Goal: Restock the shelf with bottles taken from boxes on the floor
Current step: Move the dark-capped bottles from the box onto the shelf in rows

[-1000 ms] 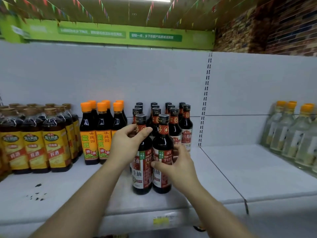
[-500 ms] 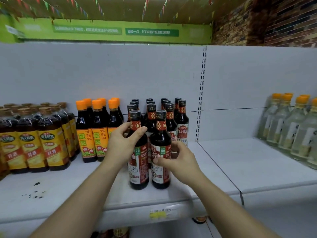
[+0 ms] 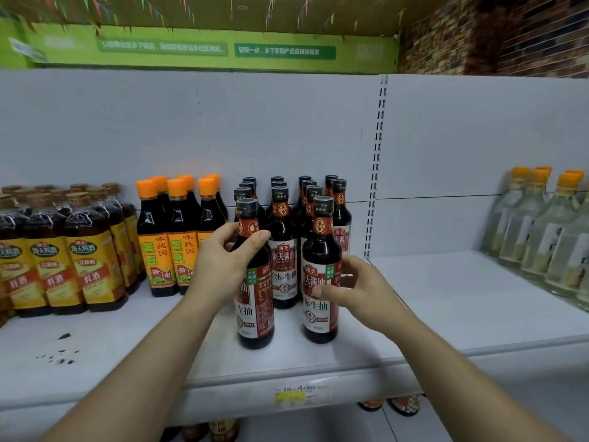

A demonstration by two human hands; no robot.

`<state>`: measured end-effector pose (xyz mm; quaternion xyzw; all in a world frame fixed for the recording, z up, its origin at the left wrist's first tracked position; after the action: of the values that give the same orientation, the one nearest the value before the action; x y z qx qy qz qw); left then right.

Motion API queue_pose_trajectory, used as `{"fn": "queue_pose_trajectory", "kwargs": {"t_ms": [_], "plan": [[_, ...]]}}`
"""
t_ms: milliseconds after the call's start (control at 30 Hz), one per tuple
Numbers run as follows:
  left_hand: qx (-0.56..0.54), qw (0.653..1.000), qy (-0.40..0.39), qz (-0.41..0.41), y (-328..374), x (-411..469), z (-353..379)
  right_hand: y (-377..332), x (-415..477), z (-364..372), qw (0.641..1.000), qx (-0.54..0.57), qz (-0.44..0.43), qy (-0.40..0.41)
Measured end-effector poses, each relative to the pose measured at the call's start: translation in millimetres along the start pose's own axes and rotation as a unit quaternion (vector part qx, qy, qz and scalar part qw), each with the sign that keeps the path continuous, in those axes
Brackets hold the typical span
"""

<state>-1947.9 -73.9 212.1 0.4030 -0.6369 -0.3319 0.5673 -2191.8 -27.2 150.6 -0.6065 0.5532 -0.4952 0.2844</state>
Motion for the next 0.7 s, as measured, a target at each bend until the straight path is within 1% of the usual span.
{"fn": "queue_pose_trajectory", "kwargs": {"t_ms": [200,367,567,700], "plan": [[-0.004,1.000,0.004,0.007,2.2,-1.0,0.6,5.4,4.3,-16.9,1.000,0.016,0.010,-0.008],[-0.004,1.000,0.002,0.010,5.2,-1.9,1.7,6.4,8.0,-29.0,1.000,0.015,0.000,-0.022],[-0.006,1.000,0.003,0.015,5.4,-3.1,1.7,21.3,16.5,-48.1,0.999,0.052,0.002,0.012],[-0.011,1.000,0.002,0.017,5.4,-3.3,2.5,27.5,20.8,-54.3,0.998,0.058,-0.002,0.011]]}}
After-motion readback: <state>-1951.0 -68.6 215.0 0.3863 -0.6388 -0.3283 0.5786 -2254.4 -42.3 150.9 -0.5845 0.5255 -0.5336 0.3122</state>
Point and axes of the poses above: each hand's wrist, its own x-axis towards the middle knuckle, its own z-axis out of the palm, y = z × x, the point moved 9 cm from there along x, towards the middle knuckle, and after that the axes turned 2 degrees about -z, right-handed, at the moved point
